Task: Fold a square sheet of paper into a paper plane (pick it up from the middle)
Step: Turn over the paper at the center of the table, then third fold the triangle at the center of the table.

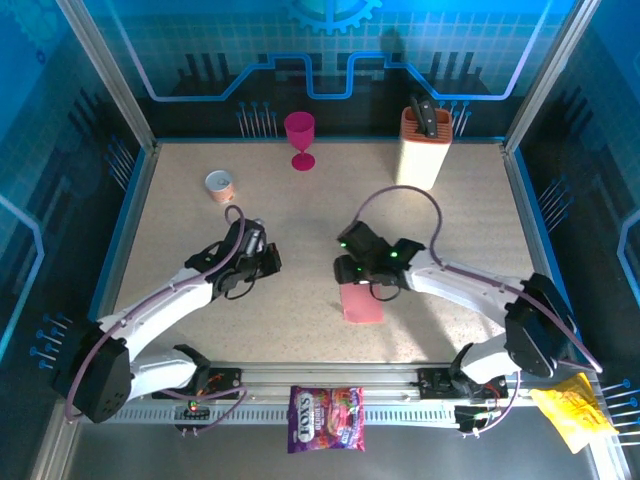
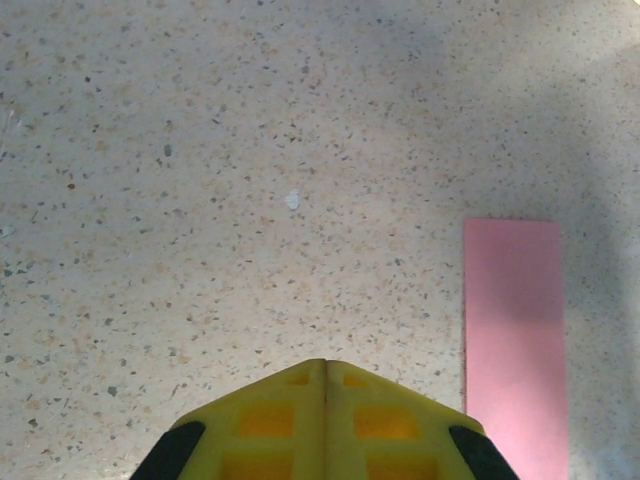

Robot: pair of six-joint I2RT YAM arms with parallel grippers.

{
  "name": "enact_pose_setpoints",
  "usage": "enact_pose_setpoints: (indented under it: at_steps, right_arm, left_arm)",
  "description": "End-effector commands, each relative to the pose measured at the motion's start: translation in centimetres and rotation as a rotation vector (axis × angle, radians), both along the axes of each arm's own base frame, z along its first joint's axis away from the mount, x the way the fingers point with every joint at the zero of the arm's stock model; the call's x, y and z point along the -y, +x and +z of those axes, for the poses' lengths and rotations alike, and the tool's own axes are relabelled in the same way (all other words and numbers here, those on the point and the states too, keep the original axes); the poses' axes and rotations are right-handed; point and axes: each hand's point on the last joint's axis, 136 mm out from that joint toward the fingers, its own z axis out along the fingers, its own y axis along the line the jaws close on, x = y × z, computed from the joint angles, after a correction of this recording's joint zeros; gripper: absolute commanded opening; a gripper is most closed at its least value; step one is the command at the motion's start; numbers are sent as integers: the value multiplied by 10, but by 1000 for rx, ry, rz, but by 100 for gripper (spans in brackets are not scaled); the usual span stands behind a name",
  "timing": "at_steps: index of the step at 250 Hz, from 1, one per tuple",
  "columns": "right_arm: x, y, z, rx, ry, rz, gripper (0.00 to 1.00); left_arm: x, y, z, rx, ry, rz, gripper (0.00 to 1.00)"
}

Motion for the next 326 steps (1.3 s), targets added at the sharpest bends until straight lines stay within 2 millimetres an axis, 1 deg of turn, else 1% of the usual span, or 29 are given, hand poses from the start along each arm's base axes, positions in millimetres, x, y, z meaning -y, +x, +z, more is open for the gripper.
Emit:
enact_pose_setpoints:
  at_steps: [1,24,46,91,116,132,169,187,213,259,270,292,326]
  right_arm:
    - [4,-8,-11,-54,123,8,42]
    - [19,-11,-19,-73,165,-21,31]
    - [28,-13,-27,-89,196,-43,23]
    - [37,-12,-42,-114,210,-63,10]
    - [42,-11,-49,-130,198,-80,5]
    - [45,-11,-53,-139,191,-93,5]
    - [45,-14,-66,-177,190,-109,2]
    - [43,-15,-72,-195,193,-111,2]
    - [40,-17,-79,-217,200,-107,2]
    - [30,-12,-91,-255,190,-73,0]
    - [29,-11,-93,-262,183,-63,0]
    - [25,-8,-95,-272,182,-41,0]
    - [20,-2,-94,-282,203,-10,0]
  left_arm:
    - [6,4,14,-15,17,-57,1]
    - [12,9,22,-43,32,-84,3]
    - [19,14,27,-69,31,-102,5]
    - [31,21,33,-106,4,-129,7]
    - [46,20,43,-151,-54,-176,7]
    - [55,23,51,-156,-85,-202,7]
    - [64,25,65,-159,-106,-234,7]
    - [61,26,68,-134,-101,-228,8]
    - [58,26,60,-128,-86,-219,8]
    - [55,20,41,-139,-80,-222,9]
    - [56,18,37,-137,-86,-226,10]
    - [59,11,24,-152,-86,-233,13]
    - [72,-1,3,-172,-77,-267,18]
